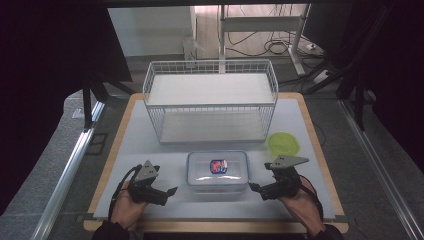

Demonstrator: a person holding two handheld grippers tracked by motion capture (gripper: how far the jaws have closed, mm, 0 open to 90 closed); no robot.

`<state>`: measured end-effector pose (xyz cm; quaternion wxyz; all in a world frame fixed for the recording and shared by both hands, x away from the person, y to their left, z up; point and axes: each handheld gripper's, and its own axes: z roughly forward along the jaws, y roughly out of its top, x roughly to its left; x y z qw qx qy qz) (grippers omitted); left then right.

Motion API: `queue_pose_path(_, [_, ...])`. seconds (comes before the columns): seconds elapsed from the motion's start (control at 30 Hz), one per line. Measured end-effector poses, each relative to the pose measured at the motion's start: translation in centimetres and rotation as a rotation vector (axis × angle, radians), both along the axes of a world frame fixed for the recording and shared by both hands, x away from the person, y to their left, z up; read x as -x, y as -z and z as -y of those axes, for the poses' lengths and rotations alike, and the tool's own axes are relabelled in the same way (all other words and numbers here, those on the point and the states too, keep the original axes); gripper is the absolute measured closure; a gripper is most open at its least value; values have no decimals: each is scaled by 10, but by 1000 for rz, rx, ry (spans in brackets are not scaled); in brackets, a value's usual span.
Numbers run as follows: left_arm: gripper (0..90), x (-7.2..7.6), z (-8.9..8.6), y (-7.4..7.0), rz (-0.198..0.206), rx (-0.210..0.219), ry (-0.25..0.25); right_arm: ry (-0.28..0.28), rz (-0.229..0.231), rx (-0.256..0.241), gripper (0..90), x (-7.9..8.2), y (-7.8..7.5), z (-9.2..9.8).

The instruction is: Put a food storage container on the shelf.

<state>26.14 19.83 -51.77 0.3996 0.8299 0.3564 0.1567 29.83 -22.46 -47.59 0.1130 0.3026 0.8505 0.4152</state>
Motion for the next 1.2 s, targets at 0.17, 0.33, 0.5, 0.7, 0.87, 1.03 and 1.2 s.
queue_pose_path(0.17, [26,-3,5,-5,-21,12,27,-9,-6,3,70,-2,-1,-2])
queue_pose_path(0.33, [6,-10,10,-16,-53,71,26,-15,-52,-6,70,-4,-2,-7])
queue_pose_path(0.5, [1,-20,16,-21,-78,92,51,-37,-79,-6,22,-6,-5,-14])
queue_pose_path(0.7, [5,-39,29,-16,-158,137,110,-58,-153,-11,31,-16,-4,-23])
queue_pose_path(0.87, [1,-51,39,-11,-211,164,137,-46,-202,0,40,-30,1,-35])
queue_pose_path(1.03, [0,-63,44,-5,-276,209,188,-34,-280,-32,34,-43,10,-37])
queue_pose_path(1.2, [0,-71,47,2,-345,265,214,-19,-343,-69,24,-49,17,-38])
